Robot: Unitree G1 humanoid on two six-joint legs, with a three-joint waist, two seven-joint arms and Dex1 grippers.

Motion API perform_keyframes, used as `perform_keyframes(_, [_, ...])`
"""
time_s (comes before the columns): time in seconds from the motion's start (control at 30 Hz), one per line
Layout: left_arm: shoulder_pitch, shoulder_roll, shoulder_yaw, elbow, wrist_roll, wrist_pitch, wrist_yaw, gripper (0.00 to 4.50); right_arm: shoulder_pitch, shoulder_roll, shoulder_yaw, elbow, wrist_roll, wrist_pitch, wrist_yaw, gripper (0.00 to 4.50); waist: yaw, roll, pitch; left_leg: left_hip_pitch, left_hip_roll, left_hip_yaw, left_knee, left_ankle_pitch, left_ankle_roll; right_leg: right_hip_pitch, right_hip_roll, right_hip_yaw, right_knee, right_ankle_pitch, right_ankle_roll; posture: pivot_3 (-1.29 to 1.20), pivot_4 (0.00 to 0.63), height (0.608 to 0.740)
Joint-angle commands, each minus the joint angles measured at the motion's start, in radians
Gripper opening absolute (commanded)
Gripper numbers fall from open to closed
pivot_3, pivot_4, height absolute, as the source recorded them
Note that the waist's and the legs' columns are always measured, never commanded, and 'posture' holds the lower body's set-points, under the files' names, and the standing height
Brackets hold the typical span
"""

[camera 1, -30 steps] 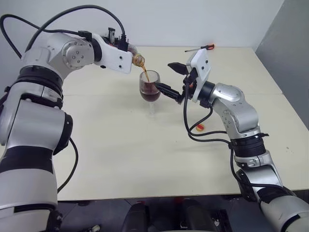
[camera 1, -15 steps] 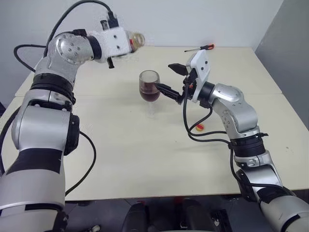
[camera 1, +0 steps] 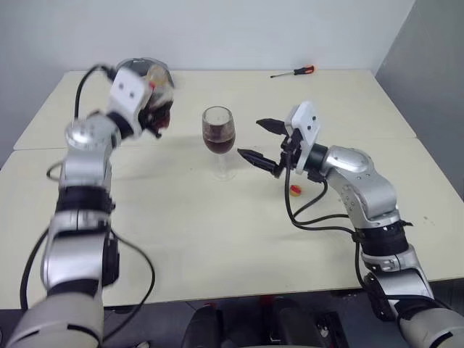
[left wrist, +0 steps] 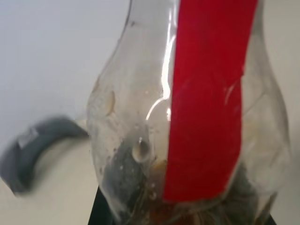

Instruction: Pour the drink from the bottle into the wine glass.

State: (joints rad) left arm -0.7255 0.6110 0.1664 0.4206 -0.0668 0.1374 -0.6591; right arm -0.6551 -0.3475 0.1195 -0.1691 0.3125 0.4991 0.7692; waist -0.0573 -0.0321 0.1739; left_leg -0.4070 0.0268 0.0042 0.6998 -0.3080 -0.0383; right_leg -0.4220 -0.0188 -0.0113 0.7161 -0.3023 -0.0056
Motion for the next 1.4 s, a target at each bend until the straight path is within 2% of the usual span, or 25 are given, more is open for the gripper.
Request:
perform_keyframes(0.03, [0.080,-0.019,0.113,-0.264,-0.071,0.145,0.129,0.95,0.055,-0.015,-0.029,-0.151,0.118,0.047,0.046,4.50,0.005,-0.001,-0.001,0.000,0.000,-0.001,0.000,0.000,0.000,0.000,0.000,0.000,0.000,0.000,0.000,0.00,0.150,0.740])
perform_keyframes(0.2, [0.181,-0.070,0.228,-0.326,-0.105,0.228,0.294,0.95,0.175,-0.063,-0.028,-0.294,0.231,0.065,0.111,4.50,0.027,-0.002,-0.002,0.001,-0.001,-0.001,0.001,0.000,0.001,0.002,0.000,0.000,0.000,0.000,0.000,0.00,0.150,0.740])
perform_keyframes(0.33, [0.199,-0.086,0.306,-0.271,-0.149,0.235,0.360,0.95,0.231,-0.096,-0.007,-0.296,0.241,0.044,0.147,4.50,0.030,-0.004,-0.004,0.002,-0.001,-0.001,0.001,-0.001,0.001,0.003,0.000,0.000,-0.001,0.000,0.000,0.00,0.150,0.740])
perform_keyframes(0.7, [0.178,-0.127,0.280,-0.066,-0.208,0.075,0.306,0.95,0.225,-0.059,0.037,-0.165,0.101,-0.035,0.052,4.50,0.031,-0.006,-0.004,0.004,-0.002,-0.001,0.001,0.000,0.001,0.005,0.000,0.000,-0.001,0.000,0.000,0.00,0.150,0.740])
perform_keyframes(1.07, [0.162,-0.146,0.215,0.025,-0.183,0.005,0.327,0.95,0.236,-0.006,0.059,-0.153,0.070,-0.032,-0.017,4.50,0.031,-0.006,-0.005,0.005,-0.002,-0.001,0.001,0.000,0.001,0.006,0.000,0.000,-0.001,0.000,0.000,0.00,0.150,0.740])
perform_keyframes(1.4, [0.178,-0.132,0.200,0.019,-0.174,0.019,0.350,4.11,0.214,0.005,0.060,-0.131,0.057,-0.038,-0.029,4.50,0.031,-0.006,-0.005,0.005,-0.002,-0.001,0.000,0.000,0.001,0.007,0.000,0.000,-0.002,0.000,0.000,0.00,0.150,0.740])
